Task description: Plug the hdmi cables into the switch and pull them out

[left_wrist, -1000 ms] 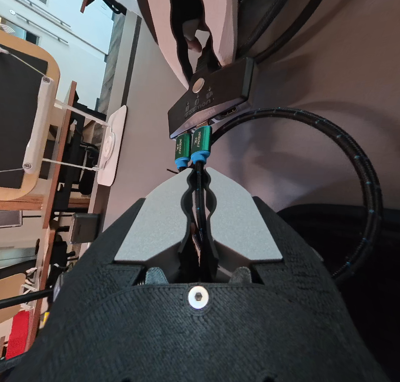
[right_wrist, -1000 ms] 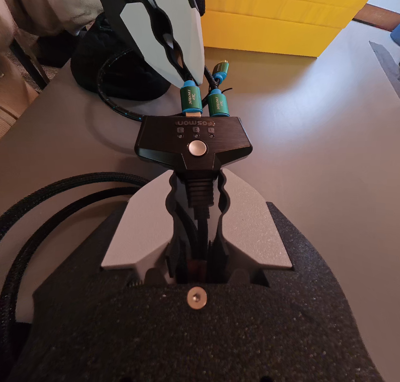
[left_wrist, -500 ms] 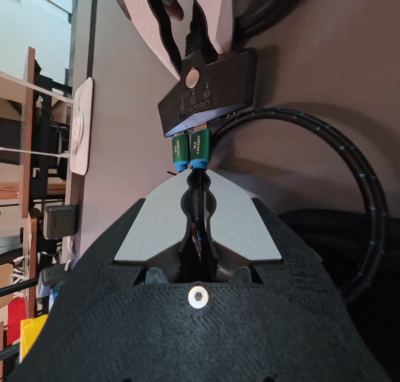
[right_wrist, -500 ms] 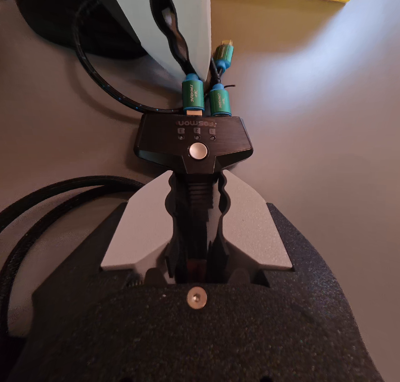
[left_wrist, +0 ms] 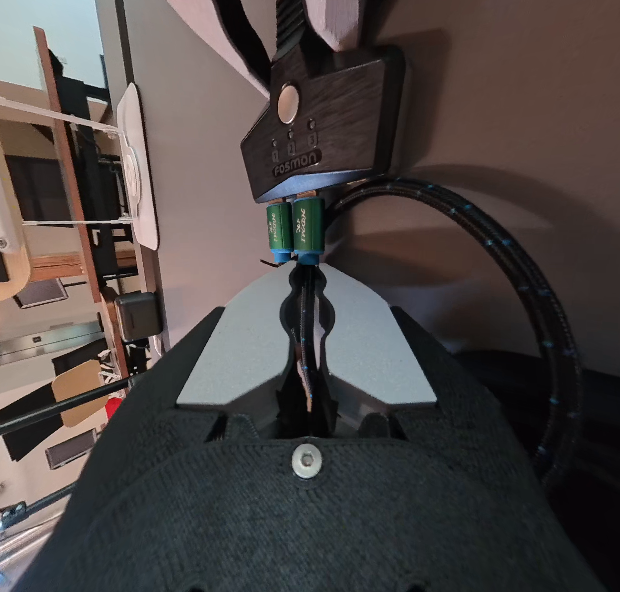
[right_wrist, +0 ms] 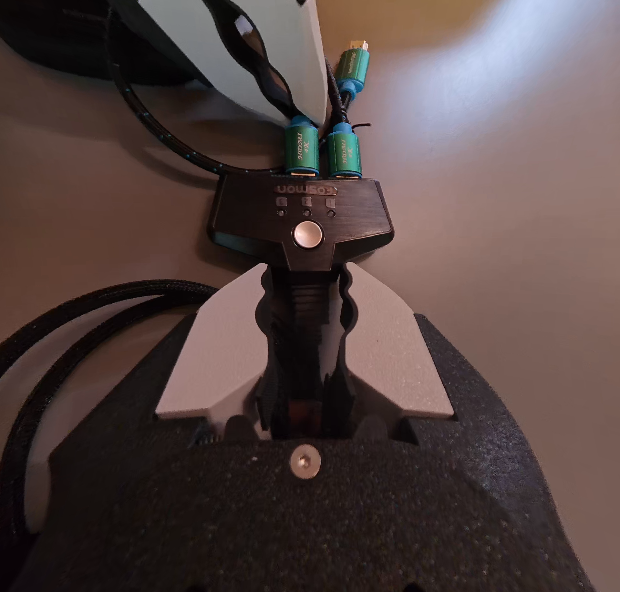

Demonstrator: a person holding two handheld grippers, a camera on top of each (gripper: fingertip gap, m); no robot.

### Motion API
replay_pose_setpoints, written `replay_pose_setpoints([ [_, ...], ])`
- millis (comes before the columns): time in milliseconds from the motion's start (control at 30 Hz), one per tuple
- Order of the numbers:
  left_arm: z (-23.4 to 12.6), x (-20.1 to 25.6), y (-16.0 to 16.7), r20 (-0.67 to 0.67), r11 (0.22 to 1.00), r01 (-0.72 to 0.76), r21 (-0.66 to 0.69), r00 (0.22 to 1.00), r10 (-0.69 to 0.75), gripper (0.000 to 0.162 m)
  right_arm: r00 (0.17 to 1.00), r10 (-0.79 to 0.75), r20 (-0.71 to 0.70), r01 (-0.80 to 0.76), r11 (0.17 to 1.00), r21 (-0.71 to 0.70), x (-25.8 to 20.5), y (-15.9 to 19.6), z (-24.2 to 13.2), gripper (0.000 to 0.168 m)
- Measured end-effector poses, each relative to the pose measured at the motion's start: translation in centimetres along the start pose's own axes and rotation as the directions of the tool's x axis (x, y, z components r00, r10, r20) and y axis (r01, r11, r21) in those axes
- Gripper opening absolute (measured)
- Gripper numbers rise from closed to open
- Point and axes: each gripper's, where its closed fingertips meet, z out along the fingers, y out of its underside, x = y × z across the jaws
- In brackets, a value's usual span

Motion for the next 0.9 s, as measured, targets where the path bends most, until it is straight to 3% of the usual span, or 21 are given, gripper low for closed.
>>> replay_pose_setpoints([
  [100,0.3,-0.8,0.3,0.0,0.997,0.07,0.023,0.998,-0.07,0.011,0.998,0.037,-0.047,-0.038,0.999,-0.031,0.8,0.1,0.0,0.038],
  [133,-0.1,-1.4,-0.1,0.008,0.992,0.117,0.055,0.993,-0.118,0.032,0.998,0.051,-0.048,-0.053,0.998,-0.035,0.9,0.2,-0.1,0.038],
  [233,-3.2,-3.9,-1.5,0.015,0.939,0.275,0.206,0.959,-0.284,0.046,0.995,0.079,-0.068,-0.08,0.996,-0.024,1.3,0.9,-0.5,0.038],
  [367,-9.0,-7.0,-1.9,0.104,0.821,0.337,0.461,0.898,-0.427,0.047,0.991,0.091,-0.093,-0.093,0.996,-0.016,2.0,1.4,-1.0,0.039],
  [467,-14.1,-8.7,-0.7,0.219,0.765,0.334,0.55,0.826,-0.519,0.047,0.987,0.071,-0.148,-0.073,0.997,-0.013,2.6,1.4,-1.5,0.055],
  [533,-17.2,-9.5,1.6,0.243,0.715,0.412,0.564,0.745,-0.621,0.048,0.978,0.054,-0.202,-0.048,0.998,0.037,3.2,0.8,-2.4,0.071],
  [700,-22.4,-9.9,11.7,0.28,0.565,0.672,0.478,0.493,-0.824,0.045,0.94,0.211,-0.266,-0.095,0.916,0.391,5.2,-3.4,-6.5,0.076],
  [800,-21.1,-7.3,16.0,0.198,0.549,0.806,0.221,0.514,-0.835,0.044,0.914,0.314,-0.257,-0.14,0.838,0.528,6.1,-4.5,-8.2,0.07],
  [900,-18.6,-5.2,19.8,0.166,0.561,0.826,-0.058,0.562,-0.811,0.039,0.915,0.301,-0.269,-0.13,0.85,0.511,6.0,-4.3,-8.0,0.067],
])
